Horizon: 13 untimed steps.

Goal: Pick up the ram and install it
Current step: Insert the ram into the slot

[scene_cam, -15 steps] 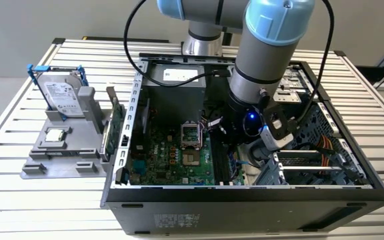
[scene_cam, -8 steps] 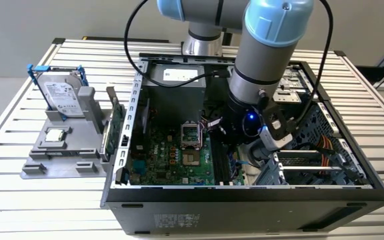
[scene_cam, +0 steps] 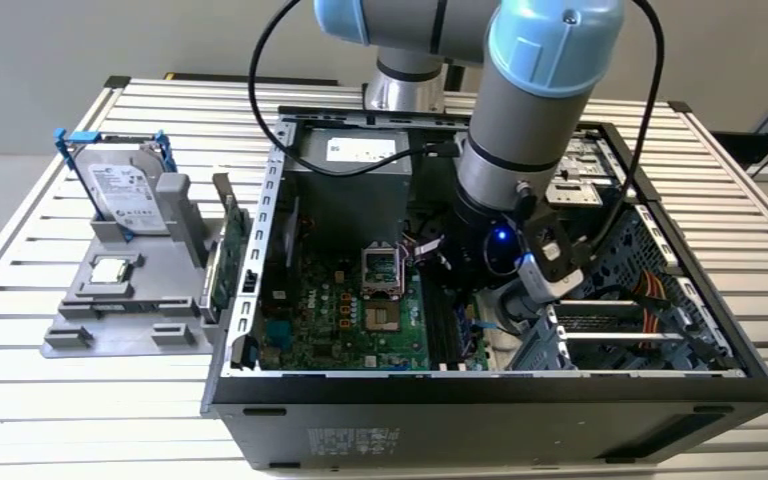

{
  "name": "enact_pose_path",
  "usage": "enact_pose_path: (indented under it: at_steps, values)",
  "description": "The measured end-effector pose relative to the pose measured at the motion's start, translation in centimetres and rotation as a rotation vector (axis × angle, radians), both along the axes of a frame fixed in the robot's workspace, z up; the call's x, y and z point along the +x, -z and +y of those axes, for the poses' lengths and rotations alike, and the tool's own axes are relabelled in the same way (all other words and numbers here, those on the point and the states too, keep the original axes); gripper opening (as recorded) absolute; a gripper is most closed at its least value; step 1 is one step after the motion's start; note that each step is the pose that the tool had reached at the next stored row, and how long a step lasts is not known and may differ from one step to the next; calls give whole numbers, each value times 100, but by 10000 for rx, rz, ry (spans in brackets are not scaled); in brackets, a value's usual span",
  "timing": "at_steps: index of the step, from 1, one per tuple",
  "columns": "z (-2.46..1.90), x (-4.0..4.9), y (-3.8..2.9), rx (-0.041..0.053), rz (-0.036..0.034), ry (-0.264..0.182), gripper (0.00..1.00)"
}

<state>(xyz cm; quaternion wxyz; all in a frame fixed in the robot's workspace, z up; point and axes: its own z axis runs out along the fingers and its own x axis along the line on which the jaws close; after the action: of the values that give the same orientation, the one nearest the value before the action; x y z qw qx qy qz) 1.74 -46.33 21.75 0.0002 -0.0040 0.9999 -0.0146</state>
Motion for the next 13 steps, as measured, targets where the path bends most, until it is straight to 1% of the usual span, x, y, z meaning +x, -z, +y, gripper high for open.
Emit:
enact_pose_path:
  at_steps: [5, 13]
  values:
    - [0, 0, 4, -1, 32, 0, 0]
    - [-11, 15, 6, 1, 151, 1, 0]
